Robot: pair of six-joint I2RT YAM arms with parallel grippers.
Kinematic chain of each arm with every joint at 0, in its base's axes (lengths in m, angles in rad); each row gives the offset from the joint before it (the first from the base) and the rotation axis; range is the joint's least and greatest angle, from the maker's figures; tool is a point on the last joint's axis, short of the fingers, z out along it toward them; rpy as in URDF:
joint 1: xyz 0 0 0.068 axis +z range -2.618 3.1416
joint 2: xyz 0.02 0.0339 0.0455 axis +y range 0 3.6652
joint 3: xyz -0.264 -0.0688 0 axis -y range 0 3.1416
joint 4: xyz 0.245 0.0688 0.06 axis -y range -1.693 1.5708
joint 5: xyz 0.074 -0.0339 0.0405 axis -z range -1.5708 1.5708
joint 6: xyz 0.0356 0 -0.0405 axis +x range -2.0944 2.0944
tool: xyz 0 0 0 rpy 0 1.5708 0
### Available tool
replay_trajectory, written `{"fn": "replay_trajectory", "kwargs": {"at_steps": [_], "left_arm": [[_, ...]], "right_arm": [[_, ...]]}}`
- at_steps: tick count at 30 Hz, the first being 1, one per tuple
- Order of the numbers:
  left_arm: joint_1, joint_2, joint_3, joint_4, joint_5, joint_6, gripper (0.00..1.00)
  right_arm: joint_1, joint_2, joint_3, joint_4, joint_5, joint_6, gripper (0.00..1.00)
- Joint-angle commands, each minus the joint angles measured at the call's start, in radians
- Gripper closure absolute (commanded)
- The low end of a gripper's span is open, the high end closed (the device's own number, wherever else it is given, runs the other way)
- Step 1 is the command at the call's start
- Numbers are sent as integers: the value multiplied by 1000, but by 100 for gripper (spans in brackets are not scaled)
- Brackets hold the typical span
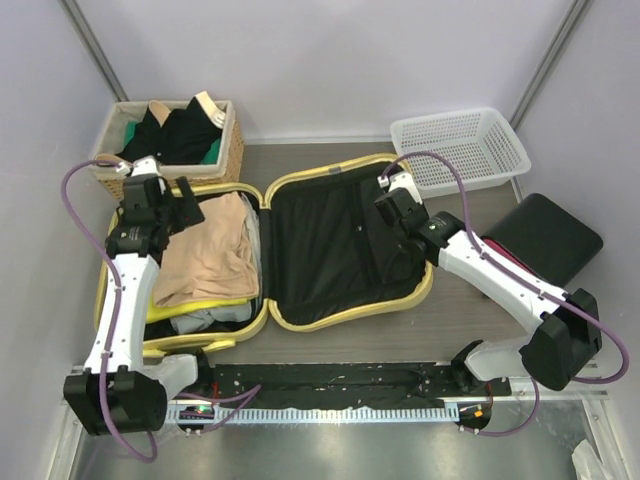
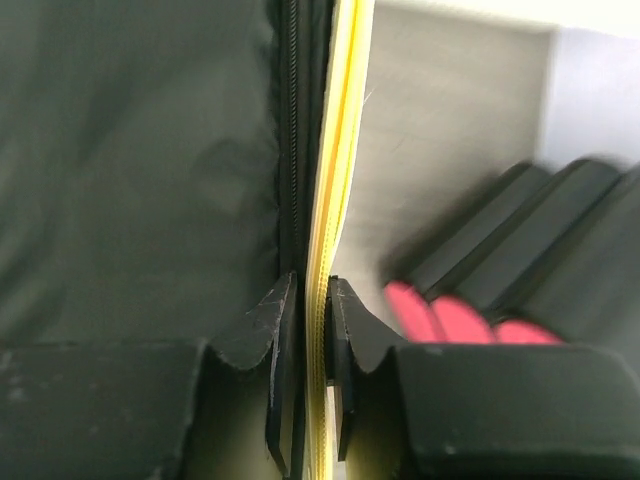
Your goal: Open, take out, and arrange the luggage
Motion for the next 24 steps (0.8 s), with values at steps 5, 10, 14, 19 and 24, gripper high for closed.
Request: {"fn": "replay_trajectory", "kwargs": {"at_steps": [5, 10, 14, 19, 24], "left_arm": [[-190, 95, 260, 66, 20, 11, 0], [-207, 123, 309, 64, 63, 27, 0], [-208, 102, 272, 76, 83, 33, 0], [-208, 60, 208, 105, 92, 42, 0], [-208, 65, 201, 98, 108, 40, 0]], "right_arm": [[67, -78, -104, 135, -369, 244, 94], [65, -100, -151, 106, -357, 290, 83], [67, -147, -159, 108, -363, 295, 65], [65, -212, -128, 175, -383, 216, 17], [65, -219, -61, 298, -363, 99, 3]]}}
